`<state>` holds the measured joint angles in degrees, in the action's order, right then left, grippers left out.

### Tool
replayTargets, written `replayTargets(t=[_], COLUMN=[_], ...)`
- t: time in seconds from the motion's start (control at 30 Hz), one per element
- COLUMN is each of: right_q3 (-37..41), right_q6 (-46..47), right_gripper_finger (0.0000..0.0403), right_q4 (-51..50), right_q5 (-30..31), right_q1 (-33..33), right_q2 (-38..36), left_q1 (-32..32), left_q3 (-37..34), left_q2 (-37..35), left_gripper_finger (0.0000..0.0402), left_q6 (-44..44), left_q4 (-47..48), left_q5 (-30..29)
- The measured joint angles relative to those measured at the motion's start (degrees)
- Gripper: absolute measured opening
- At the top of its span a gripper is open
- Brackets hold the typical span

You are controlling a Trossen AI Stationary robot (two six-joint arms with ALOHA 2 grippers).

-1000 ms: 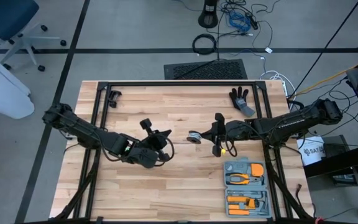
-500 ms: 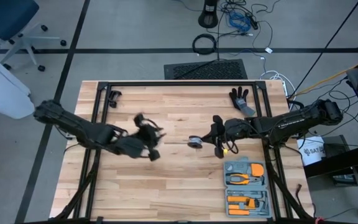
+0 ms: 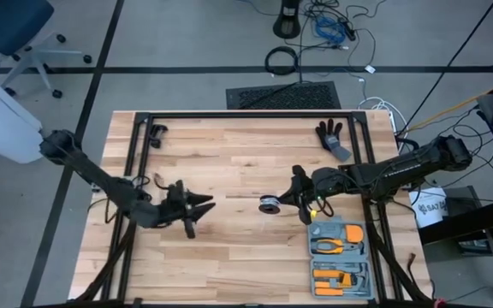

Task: Coil cords
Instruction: Uncoil the white cable wire from the spool

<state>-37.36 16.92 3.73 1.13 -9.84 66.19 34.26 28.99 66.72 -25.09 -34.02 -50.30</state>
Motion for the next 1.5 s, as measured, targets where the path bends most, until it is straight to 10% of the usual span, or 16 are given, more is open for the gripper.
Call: replayTargets(t=[0.2,0.43,0.8,1.5], right_q3=[0.0,0.0,0.0,0.0], right_q6=[-0.1,-1.0,-4.1,-3.0], right_gripper_finger=[0.0,0.0,0.0,0.0], right_q4=[5.8,9.4,18.5,13.9], right_q5=[0.0,-0.1,-5.1,-5.5], right_q1=[0.9,2.1,4.9,6.5], right_q2=[0.0,0.0,-1.2,-2.8], left_q1=[-3.9,-11.4,-16.2,-15.1], left_q3=[-3.5,-3.4,-3.4,-3.5], left_q2=[6.0,11.2,8.8,11.5], left_gripper_finger=[0.0126,0.0126,0.0126,0.0191], left_q6=[17.2,6.3,10.4,5.9], left_q4=[-20.2,-25.9,-41.3,-27.7], left_q5=[1.0,23.9,35.1,29.3])
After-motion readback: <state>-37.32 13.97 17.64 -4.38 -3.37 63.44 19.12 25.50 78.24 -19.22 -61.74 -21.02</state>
